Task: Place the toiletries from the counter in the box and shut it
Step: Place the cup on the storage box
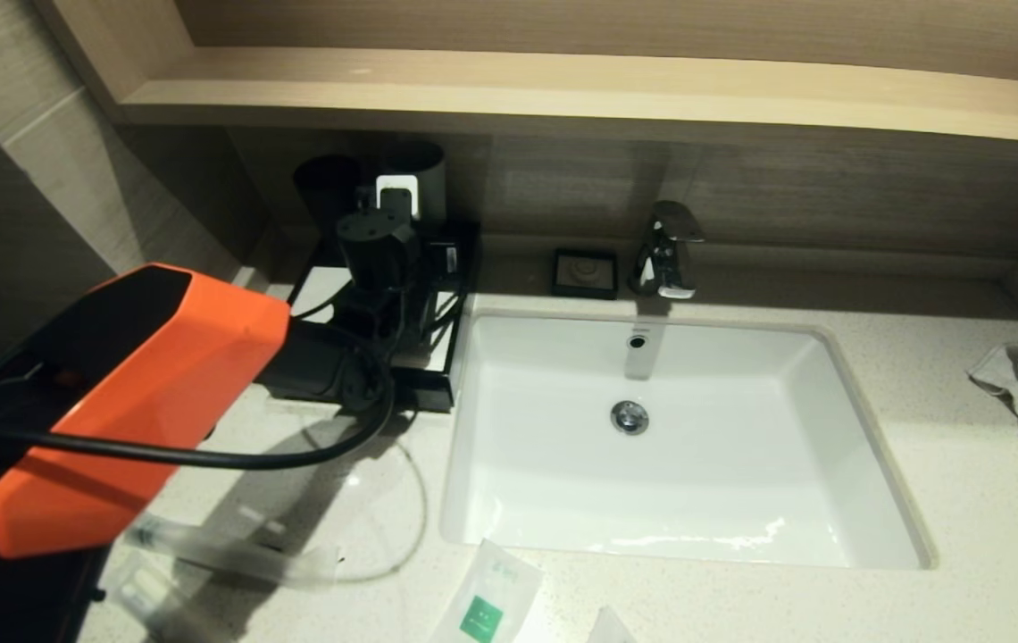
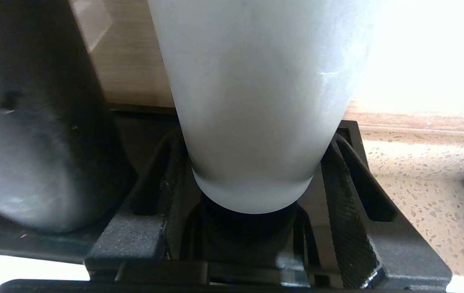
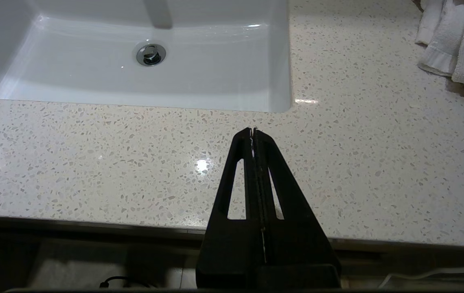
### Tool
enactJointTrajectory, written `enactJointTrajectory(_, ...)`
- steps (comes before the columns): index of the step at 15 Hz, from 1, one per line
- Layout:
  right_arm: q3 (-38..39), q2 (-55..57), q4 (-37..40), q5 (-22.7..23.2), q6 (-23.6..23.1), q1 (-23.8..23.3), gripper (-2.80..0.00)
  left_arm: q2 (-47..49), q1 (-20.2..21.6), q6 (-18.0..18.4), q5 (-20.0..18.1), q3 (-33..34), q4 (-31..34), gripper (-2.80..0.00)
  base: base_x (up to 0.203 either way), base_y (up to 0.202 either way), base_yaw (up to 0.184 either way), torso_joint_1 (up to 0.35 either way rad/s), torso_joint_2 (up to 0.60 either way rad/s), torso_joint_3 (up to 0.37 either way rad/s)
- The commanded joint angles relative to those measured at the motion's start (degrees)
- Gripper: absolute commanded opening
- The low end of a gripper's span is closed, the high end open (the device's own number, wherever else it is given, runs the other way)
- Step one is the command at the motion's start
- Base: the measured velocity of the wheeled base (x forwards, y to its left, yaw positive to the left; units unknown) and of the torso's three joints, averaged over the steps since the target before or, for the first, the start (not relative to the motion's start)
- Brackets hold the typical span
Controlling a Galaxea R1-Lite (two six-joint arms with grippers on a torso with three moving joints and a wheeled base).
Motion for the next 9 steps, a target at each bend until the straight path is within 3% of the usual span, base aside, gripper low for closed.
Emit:
enactJointTrajectory(1, 0.01, 0.0, 0.0, -0.01, -0.01, 0.0, -2.8, 0.6, 0.0, 0.05, 0.12, -1.42, 0.4, -2.8, 0.0, 0.0, 0.0, 0.0, 0.0, 0.0)
enactJointTrajectory(9, 0.01, 0.0, 0.0, -0.01, -0.01, 0.0, -2.8, 0.78, -0.17, 0.05, 0.12, -1.55, 0.4, -2.8, 0.0, 0.0, 0.0, 0.0, 0.0, 0.0)
